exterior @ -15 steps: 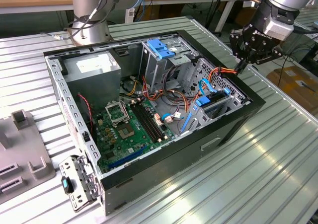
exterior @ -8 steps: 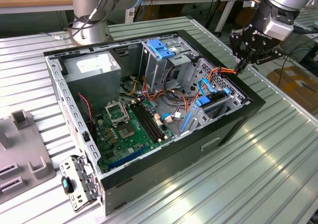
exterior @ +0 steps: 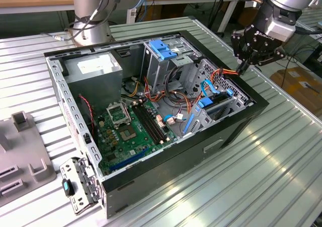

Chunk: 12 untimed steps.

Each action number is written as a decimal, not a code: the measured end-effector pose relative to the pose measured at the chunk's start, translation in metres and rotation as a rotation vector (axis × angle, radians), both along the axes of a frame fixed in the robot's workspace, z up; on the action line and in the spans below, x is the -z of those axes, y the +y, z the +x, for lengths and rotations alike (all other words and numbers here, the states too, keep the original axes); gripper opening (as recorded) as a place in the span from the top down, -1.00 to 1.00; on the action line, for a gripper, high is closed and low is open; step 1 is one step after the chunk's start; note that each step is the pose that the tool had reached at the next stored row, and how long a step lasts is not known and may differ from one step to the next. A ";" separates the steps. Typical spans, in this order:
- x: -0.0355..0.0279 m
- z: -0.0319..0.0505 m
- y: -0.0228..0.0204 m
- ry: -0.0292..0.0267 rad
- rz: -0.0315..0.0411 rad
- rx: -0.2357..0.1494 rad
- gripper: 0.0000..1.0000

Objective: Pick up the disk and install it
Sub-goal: 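Insert the second disk wire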

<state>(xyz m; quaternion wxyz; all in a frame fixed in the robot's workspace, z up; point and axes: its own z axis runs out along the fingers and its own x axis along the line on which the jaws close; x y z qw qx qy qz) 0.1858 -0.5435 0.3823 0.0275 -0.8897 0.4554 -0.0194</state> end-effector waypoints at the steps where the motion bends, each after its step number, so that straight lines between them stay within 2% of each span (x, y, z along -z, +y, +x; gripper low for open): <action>1: 0.0000 -0.0012 0.0000 0.0000 0.0000 0.000 0.68; 6: 0.0001 -0.0106 0.0000 0.0000 0.0001 0.000 0.68; 9: 0.0001 -0.0126 -0.0001 0.0001 0.0001 0.001 0.68; 12: 0.0002 -0.0132 0.0000 0.0000 0.0000 0.021 0.68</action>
